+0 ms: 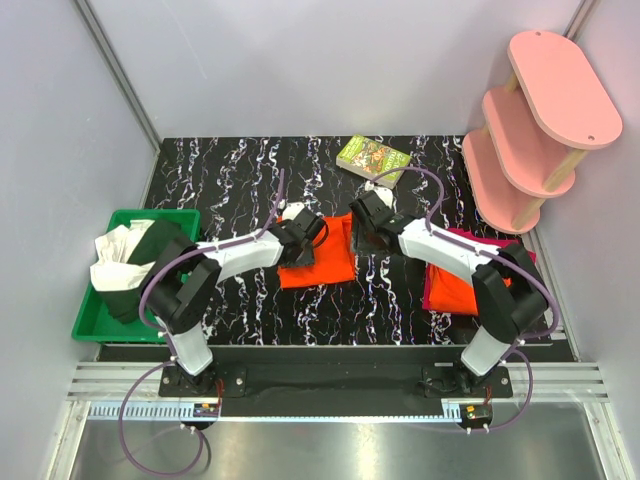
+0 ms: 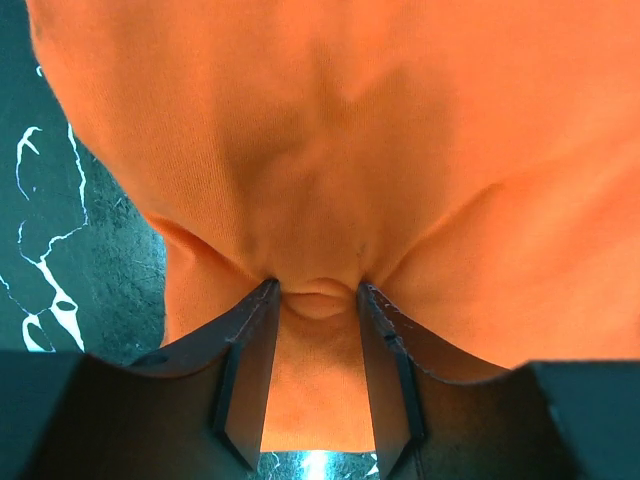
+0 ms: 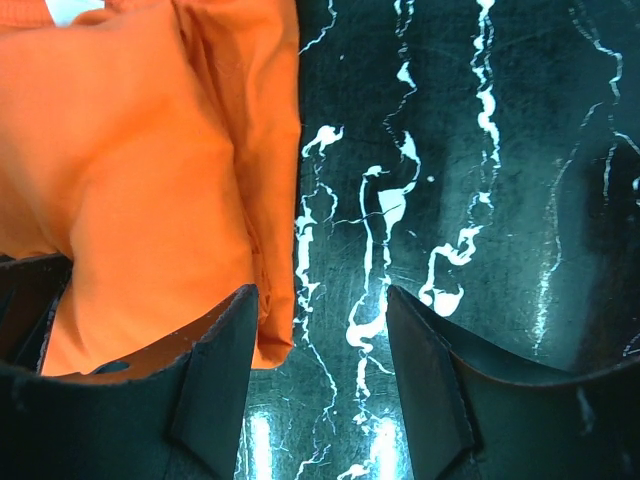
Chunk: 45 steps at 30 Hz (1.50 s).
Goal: Fold and stack the t-shirts
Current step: Smooth out wrinkles on the folded tshirt, then put the neatly folded tshirt into the corner of the board with the right arm
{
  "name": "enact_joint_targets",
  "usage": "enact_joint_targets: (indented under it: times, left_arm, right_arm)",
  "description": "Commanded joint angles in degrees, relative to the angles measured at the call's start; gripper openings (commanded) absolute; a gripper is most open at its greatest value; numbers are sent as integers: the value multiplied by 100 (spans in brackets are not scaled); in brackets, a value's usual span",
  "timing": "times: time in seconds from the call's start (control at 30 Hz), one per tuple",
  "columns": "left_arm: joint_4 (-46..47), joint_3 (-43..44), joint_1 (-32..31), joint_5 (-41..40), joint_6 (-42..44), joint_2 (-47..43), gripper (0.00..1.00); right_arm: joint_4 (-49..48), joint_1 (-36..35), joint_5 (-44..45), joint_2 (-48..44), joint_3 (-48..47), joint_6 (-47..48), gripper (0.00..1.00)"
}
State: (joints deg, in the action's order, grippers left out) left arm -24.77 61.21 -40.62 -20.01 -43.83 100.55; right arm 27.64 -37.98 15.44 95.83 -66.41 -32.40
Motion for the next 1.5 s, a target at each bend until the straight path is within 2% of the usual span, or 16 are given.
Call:
enact_joint_targets:
  times: [0.0,0.37,0.57,0.87,1.17,1.47]
  left_arm:
    - [-80,-39,-7,208,-2,219,42]
    - [148,-373,-7,533,-90,386,41]
    - [148,-329,-7,586,-29,325,41]
    - [148,-338,-7,586,-38,228,41]
    - [105,-268,-7,604,-20,166,41]
    - [8,-144,-7,551,-29,228,41]
  right_arm:
    - [-268,-17,-164,102,-188,-47,62]
    - [-549,18,-832,770,-469,-187,65]
    - [-549,62,-833,1236,-645,-292,66]
    - [-558,132,-753,1587,-364,-521,67]
    - [-962,177,-1307,1939,-74,-680,64]
    - [-760,168,-1149,2203,-65,-557,59]
